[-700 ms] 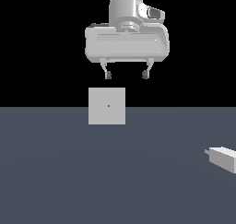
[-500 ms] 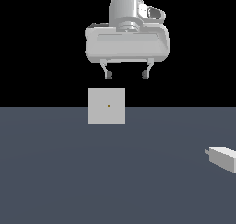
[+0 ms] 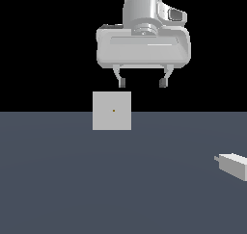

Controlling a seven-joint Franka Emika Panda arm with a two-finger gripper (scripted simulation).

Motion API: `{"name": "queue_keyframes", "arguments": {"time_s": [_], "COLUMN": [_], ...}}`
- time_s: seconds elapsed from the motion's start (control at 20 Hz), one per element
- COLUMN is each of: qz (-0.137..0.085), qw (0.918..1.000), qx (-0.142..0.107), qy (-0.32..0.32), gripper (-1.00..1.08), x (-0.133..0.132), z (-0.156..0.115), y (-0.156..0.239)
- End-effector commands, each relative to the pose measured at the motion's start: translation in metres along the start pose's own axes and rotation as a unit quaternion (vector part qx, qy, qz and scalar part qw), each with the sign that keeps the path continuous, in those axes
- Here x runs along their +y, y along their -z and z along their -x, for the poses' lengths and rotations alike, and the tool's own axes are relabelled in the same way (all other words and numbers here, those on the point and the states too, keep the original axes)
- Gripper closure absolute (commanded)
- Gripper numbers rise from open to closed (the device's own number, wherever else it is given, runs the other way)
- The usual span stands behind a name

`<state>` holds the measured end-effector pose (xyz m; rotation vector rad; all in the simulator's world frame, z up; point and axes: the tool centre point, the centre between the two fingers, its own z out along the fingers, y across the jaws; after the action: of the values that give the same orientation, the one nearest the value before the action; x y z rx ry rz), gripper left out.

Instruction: Plug the charger into the wall socket.

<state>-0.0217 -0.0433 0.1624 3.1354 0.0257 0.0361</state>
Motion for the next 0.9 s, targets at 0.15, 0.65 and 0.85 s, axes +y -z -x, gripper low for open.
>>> {"name": "queue_keyframes", "arguments": {"time_s": [0.15, 0.65, 0.85], "qz": [-0.001, -0.004, -0.005], "qw": [0.9999, 0.9983, 0.9975], "qx": [0.009, 0.03, 0.036], "qy": [0.015, 0.049, 0.06], "gripper": [-0.92, -0.92, -0.92], "x": [0.026, 0.086, 0.106], "z": [0.021, 0.062, 0.073], "y": [-0.018, -0.061, -0.076]}}
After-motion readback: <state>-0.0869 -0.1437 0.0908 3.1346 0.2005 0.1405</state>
